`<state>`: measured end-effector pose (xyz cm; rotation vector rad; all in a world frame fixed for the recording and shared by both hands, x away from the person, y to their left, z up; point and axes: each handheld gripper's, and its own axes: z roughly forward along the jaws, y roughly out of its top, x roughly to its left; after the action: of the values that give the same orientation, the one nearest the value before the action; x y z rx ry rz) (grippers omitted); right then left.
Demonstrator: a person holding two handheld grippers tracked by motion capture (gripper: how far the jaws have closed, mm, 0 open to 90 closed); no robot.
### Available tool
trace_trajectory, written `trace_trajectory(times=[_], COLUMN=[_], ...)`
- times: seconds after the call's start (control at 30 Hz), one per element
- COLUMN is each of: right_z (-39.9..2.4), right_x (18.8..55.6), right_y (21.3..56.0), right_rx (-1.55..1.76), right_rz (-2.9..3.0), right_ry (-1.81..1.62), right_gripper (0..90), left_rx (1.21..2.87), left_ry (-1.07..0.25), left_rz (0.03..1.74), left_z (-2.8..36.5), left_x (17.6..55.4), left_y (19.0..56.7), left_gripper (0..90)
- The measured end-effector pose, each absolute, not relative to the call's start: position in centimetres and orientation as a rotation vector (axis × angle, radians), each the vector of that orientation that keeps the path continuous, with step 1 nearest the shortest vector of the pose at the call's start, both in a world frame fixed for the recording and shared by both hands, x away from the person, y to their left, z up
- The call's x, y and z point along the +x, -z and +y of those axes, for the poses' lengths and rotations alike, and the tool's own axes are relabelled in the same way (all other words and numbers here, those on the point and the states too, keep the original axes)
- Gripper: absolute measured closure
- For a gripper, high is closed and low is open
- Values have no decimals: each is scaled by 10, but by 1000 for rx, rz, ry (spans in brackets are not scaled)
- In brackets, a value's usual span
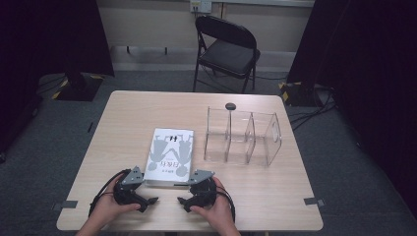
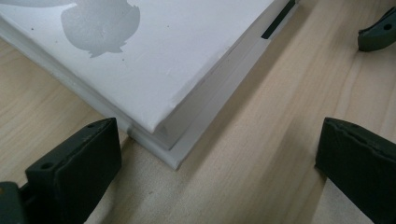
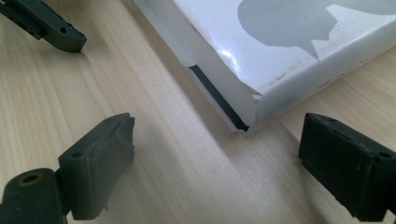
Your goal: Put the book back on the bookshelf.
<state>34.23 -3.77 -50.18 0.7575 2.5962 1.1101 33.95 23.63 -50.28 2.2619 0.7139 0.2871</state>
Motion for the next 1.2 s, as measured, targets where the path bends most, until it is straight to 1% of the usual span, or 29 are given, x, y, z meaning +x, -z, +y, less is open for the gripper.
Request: trace_trajectory(times=[0.1,0.13,0.17,0.2,0.23,0.27,0.33,0.43,0.53,0.63,0.67,0.8,1.0,1.07,1.2], right_z=[-38,-38,-38,-38,-38,-38,-39,-39,-39,-38,-37,-35,-33,-31,-31], right_x=[342,342,342,342,343,343,343,346,346,347,348,349,355,356,355], right_y=[502,502,502,502,502,502,502,501,501,501,501,501,500,500,500], right_rx=[757,757,757,758,758,758,756,752,757,758,771,774,782,796,800], right_rz=[2596,2595,2595,2596,2598,2598,2590,2585,2583,2577,2573,2568,2571,2569,2562], right_ry=[-1110,-1110,-1110,-1110,-1111,-1111,-1120,-1127,-1127,-1131,-1129,-1125,-1110,-1103,-1105], right_gripper=[96,96,96,96,99,99,127,142,146,164,171,170,164,158,156], left_rx=[2253,2251,2248,2241,2230,2232,2221,2220,2221,2206,2208,2207,2217,2252,2259], left_ry=[-288,-289,-293,-294,-304,-297,-306,-312,-331,-346,-362,-381,-344,-360,-352], left_rz=[720,727,721,721,721,724,735,752,779,802,808,820,836,825,830], left_z=[236,236,236,237,239,240,241,241,240,240,240,238,238,235,235], left_x=[340,341,341,341,342,342,343,345,347,349,350,352,356,357,358], left_y=[503,502,501,500,499,499,498,497,496,496,495,495,493,490,488], left_gripper=[2,17,42,87,201,201,230,312,328,389,429,423,420,423,426])
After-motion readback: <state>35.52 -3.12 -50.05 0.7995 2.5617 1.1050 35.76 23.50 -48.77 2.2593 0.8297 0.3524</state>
